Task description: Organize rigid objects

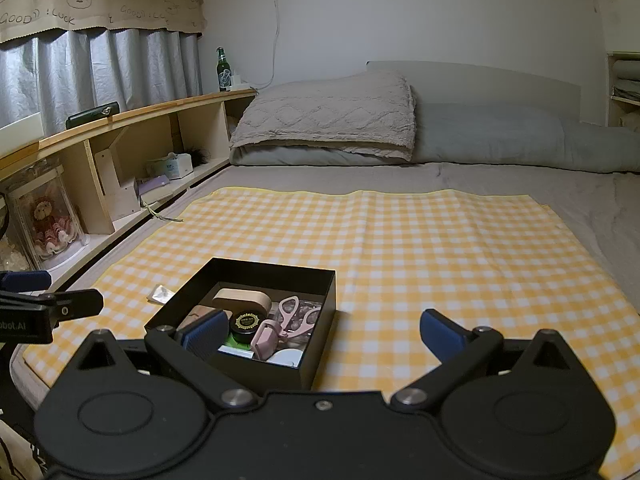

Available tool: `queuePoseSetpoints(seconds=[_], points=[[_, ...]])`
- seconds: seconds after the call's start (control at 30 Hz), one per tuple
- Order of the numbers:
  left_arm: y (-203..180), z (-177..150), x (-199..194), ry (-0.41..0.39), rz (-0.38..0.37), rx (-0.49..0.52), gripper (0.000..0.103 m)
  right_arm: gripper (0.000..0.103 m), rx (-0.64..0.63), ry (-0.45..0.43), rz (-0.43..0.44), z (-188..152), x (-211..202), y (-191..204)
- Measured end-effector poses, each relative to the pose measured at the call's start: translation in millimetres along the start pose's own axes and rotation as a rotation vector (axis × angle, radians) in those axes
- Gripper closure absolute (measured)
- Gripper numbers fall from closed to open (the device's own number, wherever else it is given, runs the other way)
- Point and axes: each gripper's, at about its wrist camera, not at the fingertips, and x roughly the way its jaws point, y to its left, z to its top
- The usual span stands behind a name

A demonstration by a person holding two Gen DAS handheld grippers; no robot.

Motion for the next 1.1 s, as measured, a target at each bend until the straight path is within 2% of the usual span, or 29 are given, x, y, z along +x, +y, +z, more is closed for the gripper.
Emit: queuePoseSetpoints(seconds=[1.1], points=[[-4.8,-0.9,3.4,-0.001,-0.008,0.010,0.000,0.000,-0.006,-0.005,-0.010,-0.5,-3.6,-1.8]])
